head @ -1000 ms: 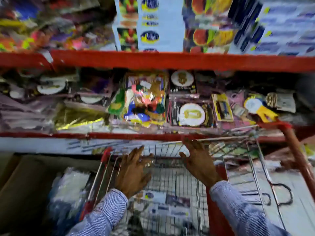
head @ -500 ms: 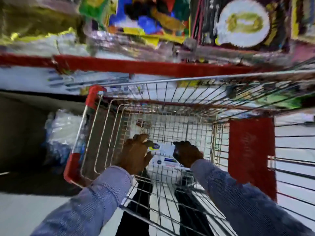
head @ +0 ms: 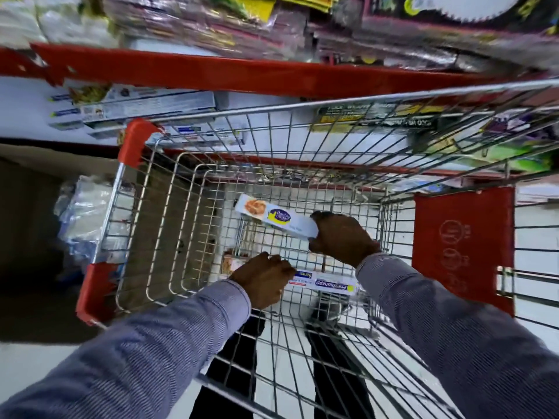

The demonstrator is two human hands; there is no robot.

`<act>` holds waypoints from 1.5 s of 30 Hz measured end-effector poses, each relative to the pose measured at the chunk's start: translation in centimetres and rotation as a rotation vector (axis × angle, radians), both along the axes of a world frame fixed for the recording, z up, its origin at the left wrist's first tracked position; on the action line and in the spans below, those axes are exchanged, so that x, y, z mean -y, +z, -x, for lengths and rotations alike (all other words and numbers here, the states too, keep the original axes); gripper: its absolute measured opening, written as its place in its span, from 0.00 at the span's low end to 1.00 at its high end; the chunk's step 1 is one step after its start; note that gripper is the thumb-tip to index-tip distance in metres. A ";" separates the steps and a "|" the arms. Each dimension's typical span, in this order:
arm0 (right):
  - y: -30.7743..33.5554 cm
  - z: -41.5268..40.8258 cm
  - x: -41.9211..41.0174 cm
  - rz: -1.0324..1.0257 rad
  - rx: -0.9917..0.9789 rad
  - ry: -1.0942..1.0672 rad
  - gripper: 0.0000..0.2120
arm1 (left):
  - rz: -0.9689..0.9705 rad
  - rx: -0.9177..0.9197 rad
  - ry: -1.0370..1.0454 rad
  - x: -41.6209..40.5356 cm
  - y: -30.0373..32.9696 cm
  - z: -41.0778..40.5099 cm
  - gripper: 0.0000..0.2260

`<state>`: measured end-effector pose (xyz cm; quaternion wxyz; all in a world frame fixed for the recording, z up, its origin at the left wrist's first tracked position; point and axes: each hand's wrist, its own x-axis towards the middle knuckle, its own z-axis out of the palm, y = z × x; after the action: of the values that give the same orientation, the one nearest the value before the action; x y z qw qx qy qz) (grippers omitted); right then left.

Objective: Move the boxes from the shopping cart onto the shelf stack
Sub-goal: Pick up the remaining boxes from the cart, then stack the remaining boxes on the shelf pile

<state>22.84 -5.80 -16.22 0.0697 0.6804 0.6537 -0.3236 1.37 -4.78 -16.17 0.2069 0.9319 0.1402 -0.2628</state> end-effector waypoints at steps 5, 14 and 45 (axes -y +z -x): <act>4.2 -1.0 -0.6 -0.278 0.002 0.027 0.25 | 0.041 -0.154 0.141 0.3 -2.5 -2.2 0.17; 18.0 -1.3 -4.2 -0.540 -0.037 0.040 0.23 | 0.017 0.155 0.488 -3.5 7.4 -1.4 0.13; 63.6 -8.7 -19.5 -0.866 0.244 -0.035 0.17 | -0.436 0.792 0.492 -21.2 61.7 -9.0 0.22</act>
<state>31.55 13.74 47.43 -0.1503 0.6912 0.7042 0.0613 10.33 16.39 45.50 0.1006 0.9208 0.3178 0.2023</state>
